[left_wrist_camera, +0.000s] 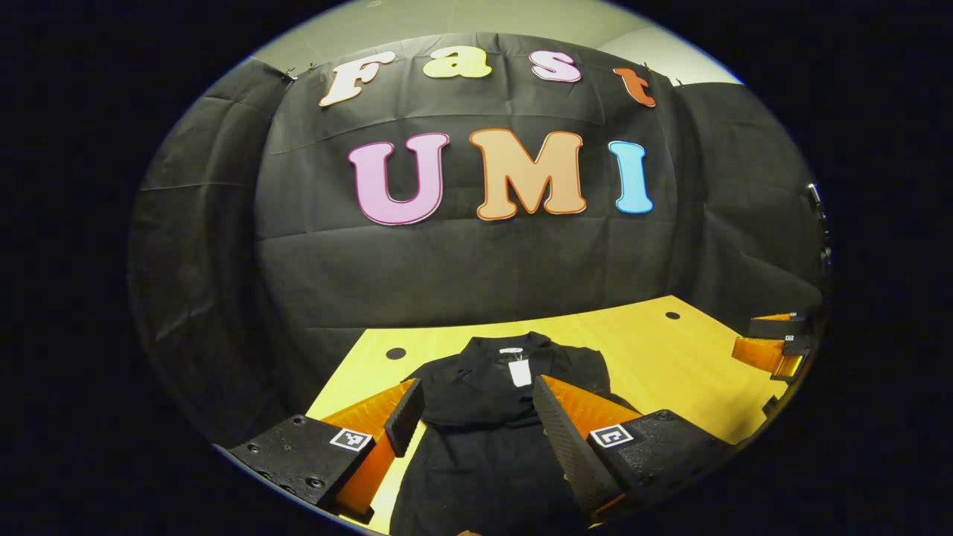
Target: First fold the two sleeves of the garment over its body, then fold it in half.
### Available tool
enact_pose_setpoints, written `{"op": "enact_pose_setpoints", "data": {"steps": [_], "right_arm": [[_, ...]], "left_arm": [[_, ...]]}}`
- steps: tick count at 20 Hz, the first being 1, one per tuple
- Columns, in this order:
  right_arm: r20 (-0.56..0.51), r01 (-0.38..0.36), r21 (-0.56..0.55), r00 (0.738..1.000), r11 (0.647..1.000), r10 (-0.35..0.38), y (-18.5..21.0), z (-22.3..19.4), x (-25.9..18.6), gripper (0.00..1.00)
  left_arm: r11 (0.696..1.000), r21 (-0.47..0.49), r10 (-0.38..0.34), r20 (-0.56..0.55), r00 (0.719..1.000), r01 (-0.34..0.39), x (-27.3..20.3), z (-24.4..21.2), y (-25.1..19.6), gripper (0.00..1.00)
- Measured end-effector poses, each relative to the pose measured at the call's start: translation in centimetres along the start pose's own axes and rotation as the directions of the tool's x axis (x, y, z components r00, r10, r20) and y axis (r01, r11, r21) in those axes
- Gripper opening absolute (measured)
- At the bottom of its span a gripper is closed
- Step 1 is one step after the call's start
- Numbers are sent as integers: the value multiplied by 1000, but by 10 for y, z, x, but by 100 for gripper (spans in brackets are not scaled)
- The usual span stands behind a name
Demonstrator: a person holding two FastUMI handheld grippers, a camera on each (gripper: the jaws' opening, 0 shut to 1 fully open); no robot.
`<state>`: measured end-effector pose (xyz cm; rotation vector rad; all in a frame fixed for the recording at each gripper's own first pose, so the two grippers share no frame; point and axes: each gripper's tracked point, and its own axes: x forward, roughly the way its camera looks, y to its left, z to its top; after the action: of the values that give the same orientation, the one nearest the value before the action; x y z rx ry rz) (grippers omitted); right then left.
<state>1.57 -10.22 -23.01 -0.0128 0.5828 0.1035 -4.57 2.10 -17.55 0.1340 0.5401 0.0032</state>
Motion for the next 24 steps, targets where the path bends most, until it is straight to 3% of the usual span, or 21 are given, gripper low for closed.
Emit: {"op": "enact_pose_setpoints", "data": {"steps": [1,8,10,12,19,24], "right_arm": [[-21,3,2,1000,1000,-3,5,-12,-8,97],[-120,29,-18,992,999,-31,18,-70,-40,97],[-159,33,-25,987,999,-36,20,-89,-45,97],[-211,32,-31,977,999,-38,23,-111,-49,97],[-366,55,-43,928,998,-67,23,-181,-58,98],[-480,77,-56,872,995,-95,20,-226,-57,98]], "left_arm": [[1000,-9,1,-20,1000,-1,-11,-12,7,90],[999,-44,8,-149,989,-15,-50,-85,30,91],[999,-50,4,-183,983,-14,-57,-103,32,95],[999,-50,3,-234,972,-15,-63,-129,35,91],[996,-70,18,-409,912,-51,-83,-205,49,92],[995,-56,45,-491,870,-83,-91,-250,63,93]]}}
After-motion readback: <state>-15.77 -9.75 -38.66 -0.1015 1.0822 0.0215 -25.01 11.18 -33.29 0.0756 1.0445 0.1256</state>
